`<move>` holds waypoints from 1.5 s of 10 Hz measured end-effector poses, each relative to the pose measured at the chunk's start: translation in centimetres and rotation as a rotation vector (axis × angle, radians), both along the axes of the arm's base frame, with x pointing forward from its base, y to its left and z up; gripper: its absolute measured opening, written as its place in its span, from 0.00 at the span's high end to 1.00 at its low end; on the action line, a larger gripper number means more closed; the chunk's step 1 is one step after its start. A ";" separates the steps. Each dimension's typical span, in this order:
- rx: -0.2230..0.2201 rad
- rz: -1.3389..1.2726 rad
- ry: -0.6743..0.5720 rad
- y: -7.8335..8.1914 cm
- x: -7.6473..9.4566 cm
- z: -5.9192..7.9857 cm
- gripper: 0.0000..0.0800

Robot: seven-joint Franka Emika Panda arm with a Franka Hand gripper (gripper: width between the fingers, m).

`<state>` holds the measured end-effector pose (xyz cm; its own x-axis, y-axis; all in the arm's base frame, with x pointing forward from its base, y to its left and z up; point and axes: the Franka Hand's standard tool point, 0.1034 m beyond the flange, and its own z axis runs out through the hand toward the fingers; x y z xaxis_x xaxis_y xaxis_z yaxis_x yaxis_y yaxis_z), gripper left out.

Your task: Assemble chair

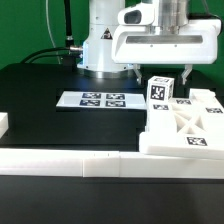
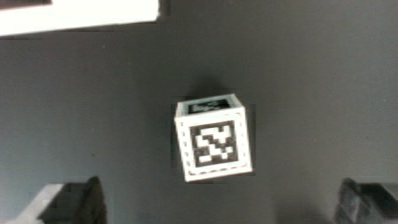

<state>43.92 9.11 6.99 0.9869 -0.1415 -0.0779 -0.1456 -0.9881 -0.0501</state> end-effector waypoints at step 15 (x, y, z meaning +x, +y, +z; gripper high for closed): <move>-0.045 0.133 -0.106 0.6 0.4 -4.7 0.19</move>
Offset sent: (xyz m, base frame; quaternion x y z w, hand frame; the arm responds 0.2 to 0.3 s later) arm 0.0279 0.0451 -0.0239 0.0830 0.0824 -0.1145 0.9865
